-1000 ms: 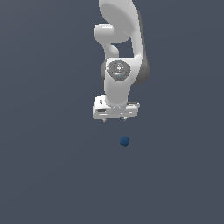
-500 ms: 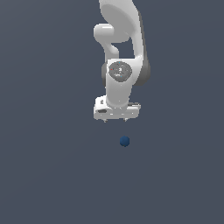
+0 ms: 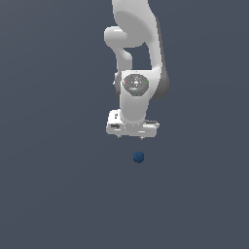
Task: Pick up the object and move it to a goal position.
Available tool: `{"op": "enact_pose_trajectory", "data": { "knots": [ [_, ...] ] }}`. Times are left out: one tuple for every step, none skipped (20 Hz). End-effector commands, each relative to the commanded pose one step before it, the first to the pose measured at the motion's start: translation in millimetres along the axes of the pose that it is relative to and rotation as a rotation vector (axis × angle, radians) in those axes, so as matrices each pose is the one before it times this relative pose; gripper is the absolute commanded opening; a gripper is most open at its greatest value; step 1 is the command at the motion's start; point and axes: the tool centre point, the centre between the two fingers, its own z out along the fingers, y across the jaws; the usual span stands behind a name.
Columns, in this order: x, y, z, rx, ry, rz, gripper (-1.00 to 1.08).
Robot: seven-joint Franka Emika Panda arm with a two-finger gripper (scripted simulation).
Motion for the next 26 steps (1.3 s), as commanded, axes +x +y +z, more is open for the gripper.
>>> {"op": "enact_pose_trajectory", "data": {
  "knots": [
    [4.67, -4.15, 3.76, 0.00338, 0.00520, 0.05549, 1.00],
    [2.00, -1.94, 1.70, 0.00153, 0.00239, 0.02510, 1.00],
    [2.01, -2.08, 1.79, 0.00160, 0.00247, 0.02616, 1.00],
    [1.94, -2.13, 1.82, 0.00161, 0.00246, 0.02624, 1.00],
    [1.86, -2.18, 1.84, 0.00162, 0.00245, 0.02622, 1.00],
    [1.78, -2.23, 1.85, 0.00163, 0.00244, 0.02620, 1.00],
    [1.70, -2.27, 1.87, 0.00164, 0.00243, 0.02618, 1.00],
    [1.61, -2.31, 1.89, 0.00165, 0.00242, 0.02615, 1.00],
    [1.53, -2.35, 1.90, 0.00166, 0.00241, 0.02613, 1.00],
    [1.44, -2.38, 1.92, 0.00167, 0.00240, 0.02610, 1.00],
    [1.36, -2.42, 1.94, 0.00168, 0.00239, 0.02607, 1.00],
    [1.27, -2.44, 1.95, 0.00170, 0.00239, 0.02605, 1.00],
    [1.18, -2.47, 1.96, 0.00172, 0.00238, 0.02602, 1.00],
    [1.09, -2.49, 1.97, 0.00173, 0.00237, 0.02587, 1.00],
    [0.96, -2.40, 1.90, 0.00168, 0.00227, 0.02475, 1.00],
    [0.83, -2.29, 1.81, 0.00161, 0.00214, 0.02338, 1.00],
    [0.71, -2.17, 1.71, 0.00153, 0.00202, 0.02202, 1.00],
    [0.61, -2.04, 1.62, 0.00146, 0.00190, 0.02067, 1.00],
    [0.51, -1.92, 1.52, 0.00138, 0.00177, 0.01931, 1.00],
    [0.43, -1.79, 1.42, 0.00130, 0.00165, 0.01797, 1.00],
    [0.36, -1.66, 1.32, 0.00122, 0.00153, 0.01662, 1.00],
    [0.30, -1.53, 1.22, 0.00113, 0.00140, 0.01528, 1.00],
    [0.24, -1.40, 1.12, 0.00104, 0.00128, 0.01393, 1.00],
    [0.19, -1.27, 1.01, 0.00095, 0.00116, 0.01260, 1.00],
    [0.16, -1.13, 0.91, 0.00086, 0.00104, 0.01128, 1.00],
    [0.12, -1.00, 0.80, 0.00077, 0.00091, 0.00994, 1.00]
  ]
}}
